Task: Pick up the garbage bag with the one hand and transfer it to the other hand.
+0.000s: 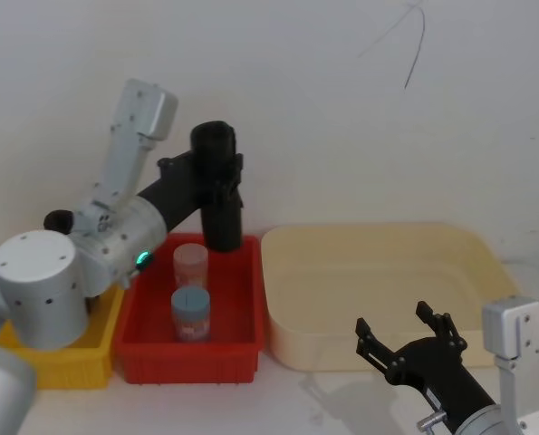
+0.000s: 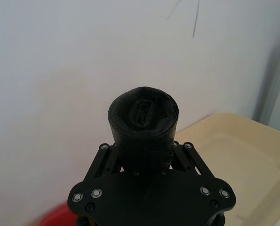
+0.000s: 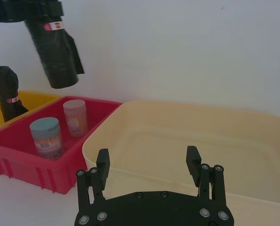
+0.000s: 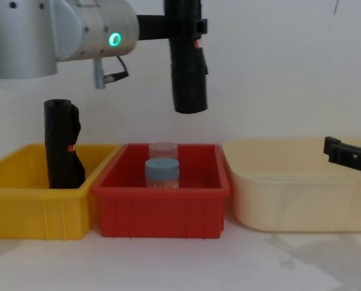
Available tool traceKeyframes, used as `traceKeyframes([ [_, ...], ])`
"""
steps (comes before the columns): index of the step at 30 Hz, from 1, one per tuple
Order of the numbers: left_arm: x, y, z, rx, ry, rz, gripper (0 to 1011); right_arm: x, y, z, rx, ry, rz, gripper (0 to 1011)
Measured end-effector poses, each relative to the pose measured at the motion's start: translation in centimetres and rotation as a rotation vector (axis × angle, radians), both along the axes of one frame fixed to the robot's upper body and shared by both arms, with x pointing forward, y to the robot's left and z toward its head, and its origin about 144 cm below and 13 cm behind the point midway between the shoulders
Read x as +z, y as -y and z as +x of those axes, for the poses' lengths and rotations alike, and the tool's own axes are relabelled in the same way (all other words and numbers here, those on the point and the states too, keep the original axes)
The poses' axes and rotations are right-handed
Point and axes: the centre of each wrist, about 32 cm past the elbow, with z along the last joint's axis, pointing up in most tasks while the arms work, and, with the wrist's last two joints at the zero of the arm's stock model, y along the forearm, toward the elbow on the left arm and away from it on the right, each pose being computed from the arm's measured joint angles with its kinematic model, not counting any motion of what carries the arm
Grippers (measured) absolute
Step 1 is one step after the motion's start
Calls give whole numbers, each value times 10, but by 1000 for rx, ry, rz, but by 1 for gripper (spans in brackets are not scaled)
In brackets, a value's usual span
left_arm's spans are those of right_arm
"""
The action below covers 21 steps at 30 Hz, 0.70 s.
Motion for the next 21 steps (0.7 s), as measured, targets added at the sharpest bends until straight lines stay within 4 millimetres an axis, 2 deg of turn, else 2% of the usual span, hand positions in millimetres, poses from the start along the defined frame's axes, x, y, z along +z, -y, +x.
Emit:
traceKeyframes([
  [7,0,14,9,-26,-2,-2,358,0,0,0,0,0,0,1000],
  [21,1,27,15,-50,-4,-2,358,5,1,7,28,3,-21,1000],
])
